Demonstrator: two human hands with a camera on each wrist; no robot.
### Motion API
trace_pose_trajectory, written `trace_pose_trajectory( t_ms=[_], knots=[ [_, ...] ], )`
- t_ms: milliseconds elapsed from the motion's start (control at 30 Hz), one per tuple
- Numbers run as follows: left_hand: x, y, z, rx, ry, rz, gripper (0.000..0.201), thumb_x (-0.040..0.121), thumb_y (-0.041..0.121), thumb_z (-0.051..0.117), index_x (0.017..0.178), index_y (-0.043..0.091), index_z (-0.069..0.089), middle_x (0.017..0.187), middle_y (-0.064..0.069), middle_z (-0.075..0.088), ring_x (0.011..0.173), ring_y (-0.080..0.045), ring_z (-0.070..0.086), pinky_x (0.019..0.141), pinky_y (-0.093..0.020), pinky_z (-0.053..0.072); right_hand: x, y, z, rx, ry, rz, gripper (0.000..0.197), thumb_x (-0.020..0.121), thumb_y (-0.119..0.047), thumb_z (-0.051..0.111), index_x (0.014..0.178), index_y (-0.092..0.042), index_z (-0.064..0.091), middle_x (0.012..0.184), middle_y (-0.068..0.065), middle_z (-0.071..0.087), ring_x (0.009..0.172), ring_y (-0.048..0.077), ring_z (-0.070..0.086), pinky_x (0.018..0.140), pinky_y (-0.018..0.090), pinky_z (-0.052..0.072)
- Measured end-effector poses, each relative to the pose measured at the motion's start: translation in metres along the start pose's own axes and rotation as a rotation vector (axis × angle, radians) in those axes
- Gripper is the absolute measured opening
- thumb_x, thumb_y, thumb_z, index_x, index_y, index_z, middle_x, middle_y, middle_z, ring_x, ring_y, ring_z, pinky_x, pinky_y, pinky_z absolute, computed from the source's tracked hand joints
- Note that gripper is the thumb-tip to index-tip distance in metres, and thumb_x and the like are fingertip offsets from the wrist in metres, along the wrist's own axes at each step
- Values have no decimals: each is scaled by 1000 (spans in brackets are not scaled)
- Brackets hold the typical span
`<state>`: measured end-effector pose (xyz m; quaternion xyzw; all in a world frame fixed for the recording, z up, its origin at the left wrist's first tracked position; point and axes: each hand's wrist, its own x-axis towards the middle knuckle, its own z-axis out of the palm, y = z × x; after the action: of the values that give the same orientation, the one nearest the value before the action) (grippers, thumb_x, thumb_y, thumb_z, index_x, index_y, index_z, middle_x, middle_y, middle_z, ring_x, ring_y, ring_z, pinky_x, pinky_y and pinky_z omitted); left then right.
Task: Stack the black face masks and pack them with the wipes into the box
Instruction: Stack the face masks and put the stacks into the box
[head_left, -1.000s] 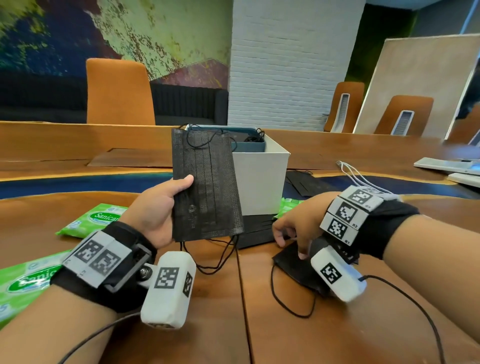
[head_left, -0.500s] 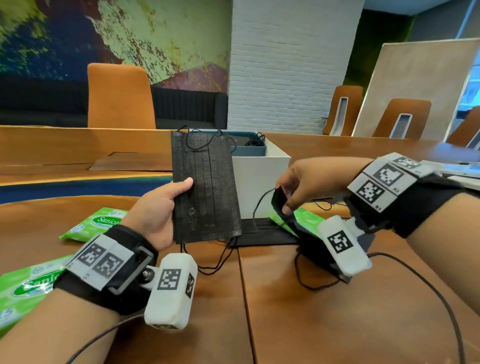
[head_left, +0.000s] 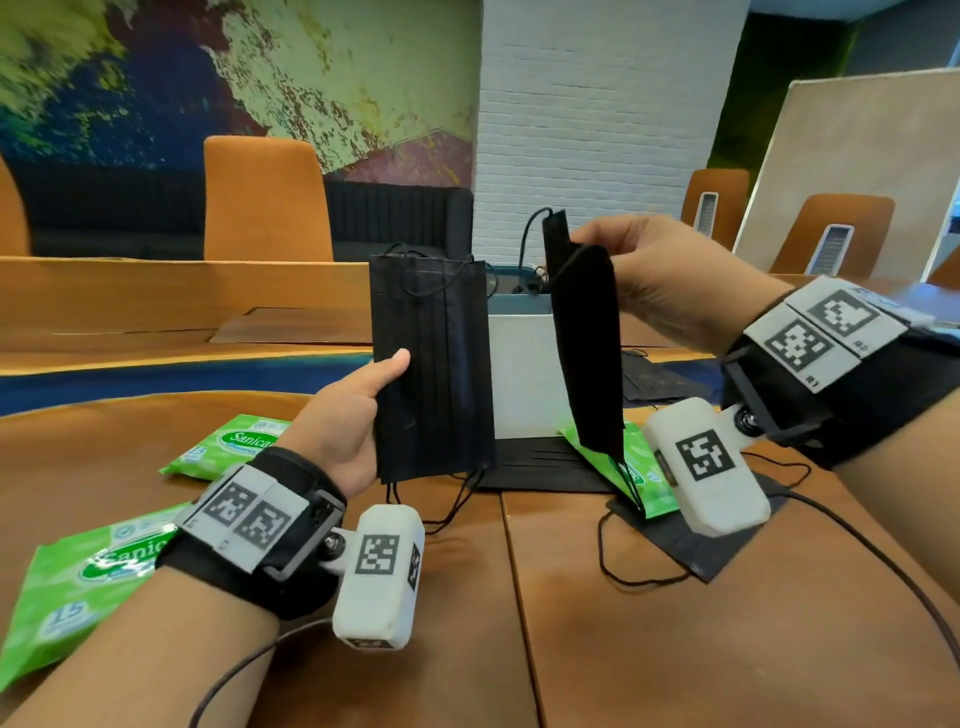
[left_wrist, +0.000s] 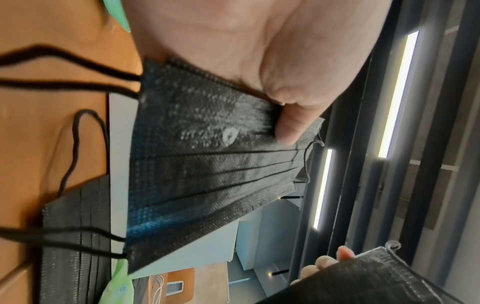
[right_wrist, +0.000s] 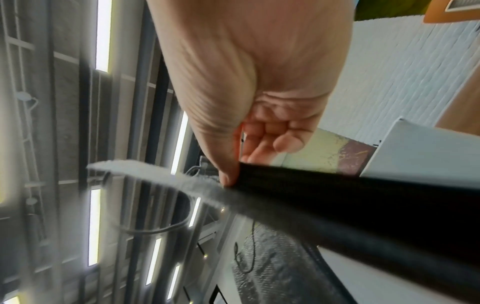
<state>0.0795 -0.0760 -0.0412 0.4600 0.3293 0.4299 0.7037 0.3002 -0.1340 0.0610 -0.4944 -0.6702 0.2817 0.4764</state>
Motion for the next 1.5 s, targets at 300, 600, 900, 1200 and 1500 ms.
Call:
trace_pose_trajectory(
  t_ms=[300, 600, 900, 1200, 1500],
  knots=[
    [1, -11, 10, 3, -93, -76, 40, 95, 38, 47, 122, 12, 61, 112, -15, 70, 105, -32, 65, 91, -48, 48, 7, 23, 19, -191, 47, 107, 26, 83, -10, 70, 66, -14, 50, 55, 1, 48, 46, 7, 44, 47, 19, 38],
    [7, -17, 15, 42, -100, -53, 49, 94, 53, 40, 123, 19, 60, 109, -9, 72, 101, -26, 68, 85, -43, 52, 7, 51, 23, 197, 123, 260, 25, 89, -13, 63, 68, -15, 50, 50, -5, 46, 41, 3, 40, 41, 13, 37],
    [2, -21, 27, 8, -210, 51, 30, 100, 25, 39, 119, 16, 59, 112, -9, 70, 102, -22, 67, 83, -37, 57, 10, 50, 39, 175, 76, 227, 27, 88, -11, 64, 67, -15, 48, 59, 3, 50, 48, 9, 45, 46, 17, 44],
    [10, -25, 19, 38, -203, 36, 70, 84, 66, 29, 130, 19, 54, 123, -8, 65, 117, -23, 60, 98, -44, 47, -1, 73, 38, 223, 54, 378, 22, 89, -11, 64, 72, -14, 49, 64, 4, 49, 50, 9, 43, 44, 15, 44],
    [11, -23, 18, 141, -12, 85, 29, 91, -5, 50, 112, 12, 59, 111, -12, 68, 102, -26, 64, 87, -40, 52, -11, 78, 17, -11, 83, 355, 24, 91, -33, 60, 91, -9, 61, 78, 2, 62, 64, 9, 56, 62, 24, 49]
  ],
)
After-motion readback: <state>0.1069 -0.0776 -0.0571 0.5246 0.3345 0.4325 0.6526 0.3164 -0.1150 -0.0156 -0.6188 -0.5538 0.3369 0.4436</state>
